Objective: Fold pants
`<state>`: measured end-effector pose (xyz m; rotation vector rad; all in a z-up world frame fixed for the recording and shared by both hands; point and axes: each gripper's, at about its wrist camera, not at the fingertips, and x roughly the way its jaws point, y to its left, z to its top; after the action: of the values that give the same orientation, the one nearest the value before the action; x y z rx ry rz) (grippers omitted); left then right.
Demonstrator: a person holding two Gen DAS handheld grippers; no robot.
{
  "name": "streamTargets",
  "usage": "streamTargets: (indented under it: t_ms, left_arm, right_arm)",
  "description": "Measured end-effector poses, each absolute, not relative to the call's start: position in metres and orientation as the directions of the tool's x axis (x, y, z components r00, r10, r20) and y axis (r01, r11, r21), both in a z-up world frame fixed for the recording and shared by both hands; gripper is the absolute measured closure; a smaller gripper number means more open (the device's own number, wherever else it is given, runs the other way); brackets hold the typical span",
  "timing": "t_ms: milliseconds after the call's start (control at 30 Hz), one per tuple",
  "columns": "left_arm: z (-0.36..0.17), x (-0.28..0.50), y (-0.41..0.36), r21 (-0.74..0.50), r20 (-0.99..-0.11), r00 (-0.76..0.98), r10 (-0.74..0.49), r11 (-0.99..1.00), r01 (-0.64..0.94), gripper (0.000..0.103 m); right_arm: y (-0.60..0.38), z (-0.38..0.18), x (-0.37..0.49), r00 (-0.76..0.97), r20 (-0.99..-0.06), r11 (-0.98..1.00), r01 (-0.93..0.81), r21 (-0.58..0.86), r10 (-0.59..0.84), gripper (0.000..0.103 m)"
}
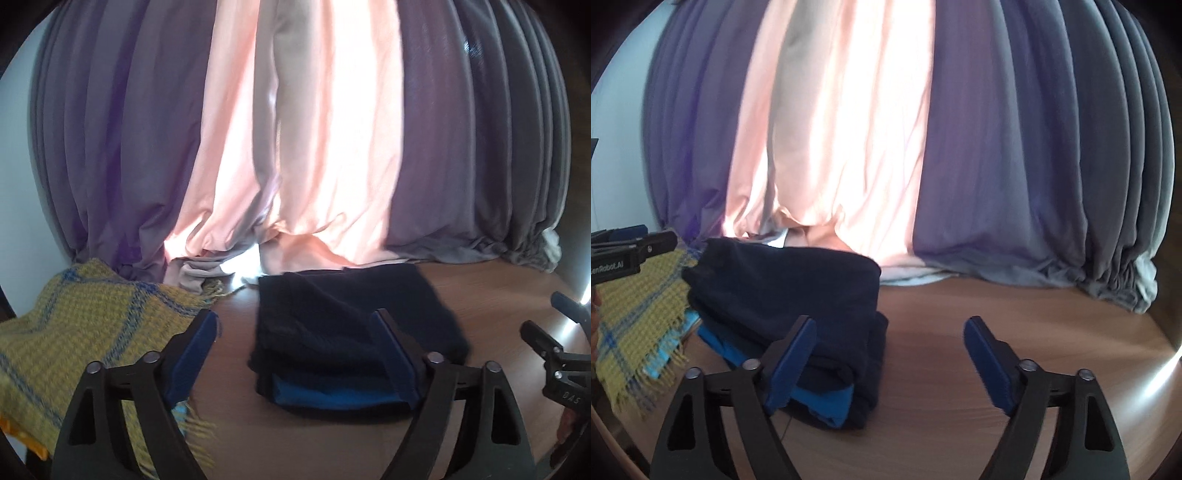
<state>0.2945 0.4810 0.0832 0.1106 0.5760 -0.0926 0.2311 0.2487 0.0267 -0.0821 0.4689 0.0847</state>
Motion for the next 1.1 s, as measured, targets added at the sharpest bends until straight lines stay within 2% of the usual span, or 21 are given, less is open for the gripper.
streamTargets:
  t_ms: [67, 167, 367, 633, 1100]
  left_arm:
    - [0.087, 0.276, 0.474, 0.05, -0.544, 0.837, -0.068, 0.992, 0.113, 0.008]
    - [0.089, 0.25, 0.462, 0.027, -0.538, 0.84, -0.067, 0.995, 0.096, 0.004]
    - [0.091, 0.194, 0.435, 0.046, -0.523, 0.852, -0.032, 0.997, 0.066, 0.001]
    - [0.09, 0.132, 0.404, 0.067, -0.517, 0.855, -0.032, 0.995, 0.078, 0.0]
    - [0.105, 0.058, 0.369, 0.106, -0.499, 0.865, -0.05, 0.987, 0.119, 0.0]
  right_arm:
    - [0.243, 0.035, 0.219, 0.895, -0.441, 0.991, -0.111, -0.068, 0.07, 0.012]
    - [0.234, 0.046, 0.198, 0.897, -0.433, 0.987, -0.138, -0.078, 0.091, 0.01]
    - [0.212, 0.06, 0.155, 0.895, -0.429, 0.984, -0.165, -0.065, 0.122, 0.01]
    - [0.184, 0.064, 0.101, 0.881, -0.448, 0.985, -0.174, 0.0, 0.155, 0.01]
    - [0.152, 0.068, 0.021, 0.891, -0.43, 0.988, -0.15, 0.016, 0.143, 0.01]
